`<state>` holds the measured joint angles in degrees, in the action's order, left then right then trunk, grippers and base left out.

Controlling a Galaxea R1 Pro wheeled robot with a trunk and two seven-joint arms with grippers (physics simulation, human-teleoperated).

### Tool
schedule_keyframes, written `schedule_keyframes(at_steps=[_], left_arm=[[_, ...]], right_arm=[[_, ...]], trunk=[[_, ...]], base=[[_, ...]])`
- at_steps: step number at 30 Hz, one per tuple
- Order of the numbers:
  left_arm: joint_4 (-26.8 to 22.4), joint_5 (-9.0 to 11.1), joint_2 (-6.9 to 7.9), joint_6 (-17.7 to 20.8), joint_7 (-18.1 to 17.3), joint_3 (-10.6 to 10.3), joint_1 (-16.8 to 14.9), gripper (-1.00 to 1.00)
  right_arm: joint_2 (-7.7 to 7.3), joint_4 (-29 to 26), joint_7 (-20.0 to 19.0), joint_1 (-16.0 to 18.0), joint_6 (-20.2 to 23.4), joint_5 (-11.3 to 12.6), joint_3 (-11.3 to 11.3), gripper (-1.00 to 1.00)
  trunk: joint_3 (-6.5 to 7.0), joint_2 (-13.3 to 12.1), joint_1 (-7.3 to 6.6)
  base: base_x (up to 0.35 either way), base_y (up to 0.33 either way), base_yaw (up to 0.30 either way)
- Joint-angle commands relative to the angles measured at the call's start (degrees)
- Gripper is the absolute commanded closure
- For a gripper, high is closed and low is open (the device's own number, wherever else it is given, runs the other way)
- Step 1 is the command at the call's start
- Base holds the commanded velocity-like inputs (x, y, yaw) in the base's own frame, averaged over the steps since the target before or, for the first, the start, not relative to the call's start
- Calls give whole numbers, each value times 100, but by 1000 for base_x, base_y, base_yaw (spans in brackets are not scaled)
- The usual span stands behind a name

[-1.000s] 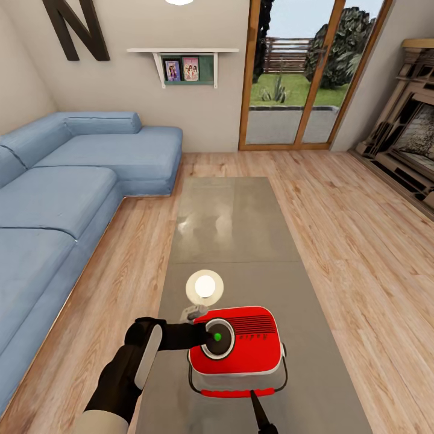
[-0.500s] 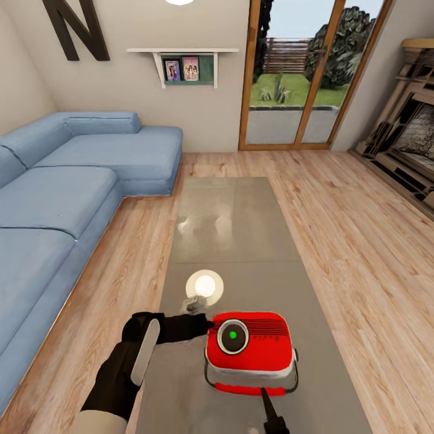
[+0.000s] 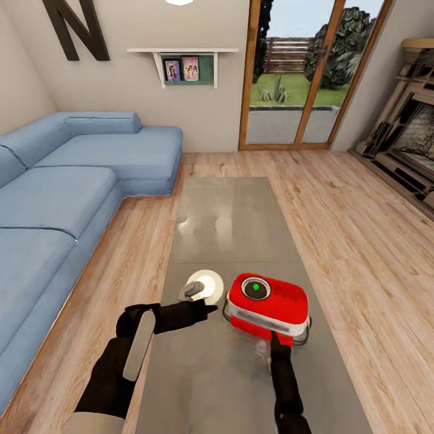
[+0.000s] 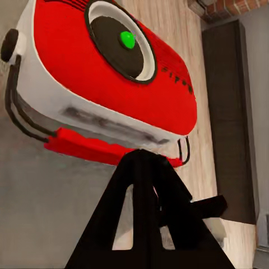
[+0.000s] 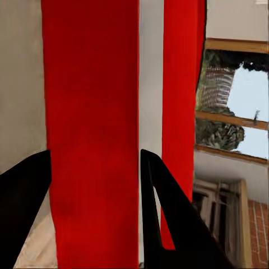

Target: Turn on the radio receiver that's on the table in the living room.

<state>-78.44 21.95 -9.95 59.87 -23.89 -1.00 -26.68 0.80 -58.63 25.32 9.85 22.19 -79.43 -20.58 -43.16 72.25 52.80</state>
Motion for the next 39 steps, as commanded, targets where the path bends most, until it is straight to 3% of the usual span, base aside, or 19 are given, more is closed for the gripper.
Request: schedule_keyframes(at_steps=[1,2,4,6,8,13,15,16,17,19,22,26,28,31,37,39], left_arm=[[3,-2,2,-2,2,2,1,100],[17,-14,17,-7,8,19,3,100],[26,-21,75,-12,22,32,4,100],[48,-23,137,-27,39,41,4,100],[80,-24,168,-33,93,44,3,100],[123,-19,192,-36,480,42,3,100],[126,-17,194,-37,569,40,4,100],[128,-18,194,-37,592,39,5,100],[131,-16,193,-37,619,39,5,100],[134,-10,189,-37,636,38,3,100],[164,-6,187,-37,646,38,3,100],[198,6,186,-37,648,38,4,100],[203,9,184,-37,650,35,4,100],[206,11,184,-37,654,32,4,100],[208,19,186,-37,650,37,3,100],[207,19,186,-37,649,43,4,100]], right_arm=[[-9,-259,-287,0,18,-27,32,100],[-54,-1311,-1733,0,100,-34,263,100],[-72,-2114,-3460,0,276,-36,689,100],[-78,-2412,-4526,-3,375,-37,1041,100],[-79,-2503,-4925,-15,410,-37,1167,100],[-72,-2614,-5335,-19,480,-37,1316,100],[-74,-2627,-5879,70,630,-37,1448,100],[-76,-2630,-6288,199,741,-37,1513,100],[-83,-2630,-7163,558,953,-37,1679,100],[-86,-2633,-7830,888,1079,-37,1886,100],[-90,-2635,-8308,1214,1160,-37,2072,100],[-98,-2633,-8775,1542,1414,-37,2134,100],[-105,-2630,-9261,1830,1624,-39,2213,100],[-162,-2628,-10013,2260,1790,-38,2546,100],[-181,-2627,-10357,2479,1860,23,2873,100],[-169,-2627,-10384,2490,1868,227,2941,100]], trunk=[[-1,0,0],[-1,0,0],[-1,0,0],[-1,0,0],[-1,0,0],[-1,0,0],[-1,0,0],[-1,0,0],[-1,0,0],[-1,0,0],[-1,0,0],[-1,0,0],[-1,0,0],[-1,0,0],[-1,0,0],[-1,0,0]], base=[[0,0,0],[0,0,0],[0,0,0],[0,0,0],[0,0,0],[0,0,0],[0,0,0],[0,0,0],[0,0,0],[0,0,0],[0,0,0],[0,0,0],[0,0,0],[0,0,0],[0,0,0],[0,0,0]])
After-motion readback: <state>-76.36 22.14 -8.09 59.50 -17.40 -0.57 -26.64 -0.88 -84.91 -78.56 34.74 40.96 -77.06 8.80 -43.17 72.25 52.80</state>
